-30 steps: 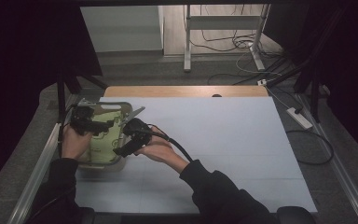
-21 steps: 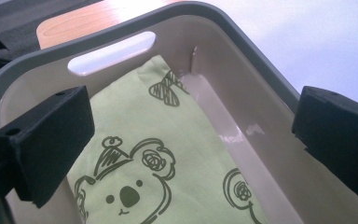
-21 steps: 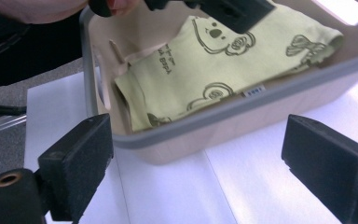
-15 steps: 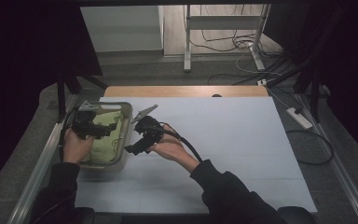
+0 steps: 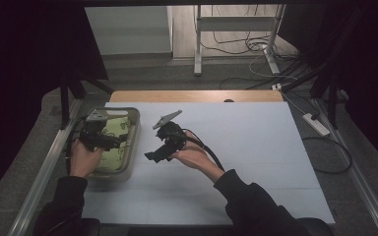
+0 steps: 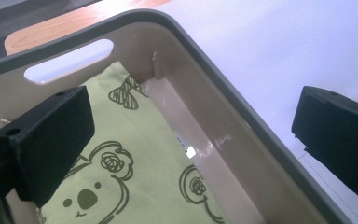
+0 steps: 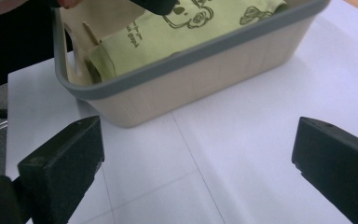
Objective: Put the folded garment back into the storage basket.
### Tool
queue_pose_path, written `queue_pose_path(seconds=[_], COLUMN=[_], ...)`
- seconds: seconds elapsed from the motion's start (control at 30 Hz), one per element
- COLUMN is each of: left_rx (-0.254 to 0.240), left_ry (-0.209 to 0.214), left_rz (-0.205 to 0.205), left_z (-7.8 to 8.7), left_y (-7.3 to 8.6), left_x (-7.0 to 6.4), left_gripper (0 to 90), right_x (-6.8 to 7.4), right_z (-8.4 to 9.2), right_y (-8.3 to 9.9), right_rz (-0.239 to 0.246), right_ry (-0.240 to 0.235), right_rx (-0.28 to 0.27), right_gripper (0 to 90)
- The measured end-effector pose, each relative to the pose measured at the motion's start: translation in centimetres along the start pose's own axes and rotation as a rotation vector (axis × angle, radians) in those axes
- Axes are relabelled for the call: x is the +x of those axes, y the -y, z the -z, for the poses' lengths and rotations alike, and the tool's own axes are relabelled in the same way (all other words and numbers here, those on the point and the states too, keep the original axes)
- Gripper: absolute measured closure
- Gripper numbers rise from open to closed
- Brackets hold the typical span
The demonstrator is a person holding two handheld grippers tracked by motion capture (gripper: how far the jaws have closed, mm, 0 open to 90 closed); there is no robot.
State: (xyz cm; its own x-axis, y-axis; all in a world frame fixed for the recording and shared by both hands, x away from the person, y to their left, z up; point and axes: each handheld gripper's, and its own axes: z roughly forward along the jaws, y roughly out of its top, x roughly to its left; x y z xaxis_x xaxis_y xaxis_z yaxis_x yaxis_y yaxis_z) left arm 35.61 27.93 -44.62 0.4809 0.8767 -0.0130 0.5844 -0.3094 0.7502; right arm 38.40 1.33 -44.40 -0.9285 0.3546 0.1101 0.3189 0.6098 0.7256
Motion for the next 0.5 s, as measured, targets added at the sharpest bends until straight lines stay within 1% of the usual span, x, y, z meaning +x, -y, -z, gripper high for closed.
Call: queue_pose_path(seconds=[0.1, 0.23, 0.37, 0.5], left_rx=[-0.004, -0.006, -0.007, -0.009], left_ry=[0.006, 0.011, 0.011, 0.009], left_rz=[-0.008, -0.021, -0.027, -0.027], left_z=[0.1, 0.1, 0.2, 0.4], left_y=[0.1, 0.3, 0.5, 0.6], left_x=[-0.4, -0.9, -1.6, -2.2], left_gripper=[0.0, 0.0, 0.0, 0.0], right_x=[-0.3, -0.5, -0.8, -1.0], right_z=[0.5, 1.2, 2.0, 2.8], right_y=[0.5, 1.1, 1.8, 2.4], right_rz=[-0.008, -0.001, -0.006, -0.01], right_ry=[-0.008, -0.004, -0.005, 0.005], right_rx=[0.0, -0.004, -0.007, -0.011], right_gripper=[2.2, 1.5, 0.5, 0.0])
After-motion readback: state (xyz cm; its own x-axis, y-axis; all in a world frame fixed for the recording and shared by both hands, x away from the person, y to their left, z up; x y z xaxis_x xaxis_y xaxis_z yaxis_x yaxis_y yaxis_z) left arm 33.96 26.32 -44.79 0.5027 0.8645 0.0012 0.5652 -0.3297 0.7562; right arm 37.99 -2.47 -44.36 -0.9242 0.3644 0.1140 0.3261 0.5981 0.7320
